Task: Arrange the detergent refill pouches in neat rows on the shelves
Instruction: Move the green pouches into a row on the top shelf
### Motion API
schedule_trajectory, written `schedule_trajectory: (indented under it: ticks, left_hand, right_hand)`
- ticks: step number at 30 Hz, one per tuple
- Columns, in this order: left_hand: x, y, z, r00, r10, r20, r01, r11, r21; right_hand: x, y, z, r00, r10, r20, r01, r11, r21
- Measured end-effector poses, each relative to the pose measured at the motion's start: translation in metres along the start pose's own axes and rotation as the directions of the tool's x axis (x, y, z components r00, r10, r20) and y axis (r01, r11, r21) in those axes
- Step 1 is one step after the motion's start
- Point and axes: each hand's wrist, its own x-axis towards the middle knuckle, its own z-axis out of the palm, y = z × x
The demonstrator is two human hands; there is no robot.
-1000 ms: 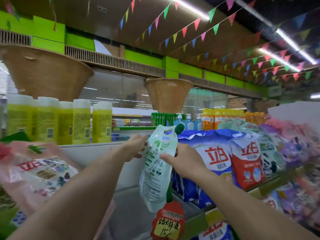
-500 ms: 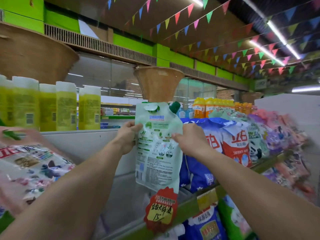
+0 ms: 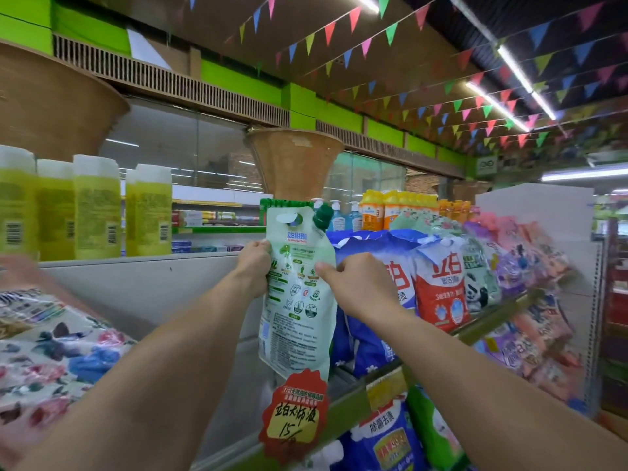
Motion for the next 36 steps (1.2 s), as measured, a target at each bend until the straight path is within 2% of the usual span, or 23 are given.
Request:
schedule_trajectory:
  ticks: [4,10,15,17,19,21,23,25,27,30,33,36]
  left_hand:
    - [0.003,0.002,0.003,1.000,-0.016,0.025,0.015,1.000,0.017]
    - [0.007,-0.001,-0.002,1.000,-0.012,-0.019,0.013,1.000,0.026]
    - [0.001,0.008,-0.007,1.000,-0.003,-0.018,0.006,0.988,0.154]
    - [-0.002,0.015,-0.010,0.999,-0.001,-0.049,0.013,0.970,0.241]
    - [-0.006,0.023,-0.016,0.995,0.050,-0.086,-0.017,0.936,0.351]
    - [-0.015,0.032,-0.024,0.991,0.076,-0.109,-0.030,0.926,0.375]
    - [-0.030,0.041,-0.035,0.989,0.082,-0.121,-0.031,0.926,0.376]
    - [-0.052,0.051,-0.051,0.986,0.086,-0.140,-0.024,0.918,0.395]
    - [-0.078,0.064,-0.071,0.981,0.104,-0.164,-0.023,0.902,0.432]
    - [-0.121,0.090,-0.105,0.975,0.164,-0.153,-0.060,0.847,0.528]
    - [-0.164,0.120,-0.136,0.940,0.281,-0.193,-0.110,0.787,0.607]
    - [-0.202,0.147,-0.161,0.867,0.446,-0.221,-0.181,0.696,0.695]
  right_hand:
    - [-0.002,0.000,-0.004,0.999,0.000,-0.039,-0.004,0.996,-0.094]
    - [-0.004,0.001,0.002,0.999,-0.030,-0.045,0.027,0.998,-0.062]
    - [-0.007,-0.001,-0.003,0.998,-0.026,-0.058,0.017,0.989,-0.147]
    - [-0.006,-0.008,-0.008,0.992,-0.027,-0.120,0.008,0.988,-0.155]
    - [-0.007,-0.016,-0.014,0.972,-0.026,-0.235,0.006,0.996,-0.086]
    - [-0.012,-0.027,-0.016,0.941,-0.087,-0.327,0.091,0.996,-0.001]
    - [-0.023,-0.040,-0.013,0.922,-0.176,-0.344,0.194,0.981,0.019]
    - [-0.036,-0.054,-0.006,0.951,-0.199,-0.239,0.219,0.974,0.061]
    - [-0.048,-0.070,0.000,0.978,-0.195,-0.072,0.202,0.975,0.096]
    - [-0.065,-0.097,0.003,0.969,-0.211,0.130,0.191,0.970,0.152]
    - [-0.084,-0.125,0.004,0.934,-0.279,0.224,0.237,0.952,0.196]
    - [-0.104,-0.153,0.004,0.905,-0.328,0.270,0.266,0.933,0.241]
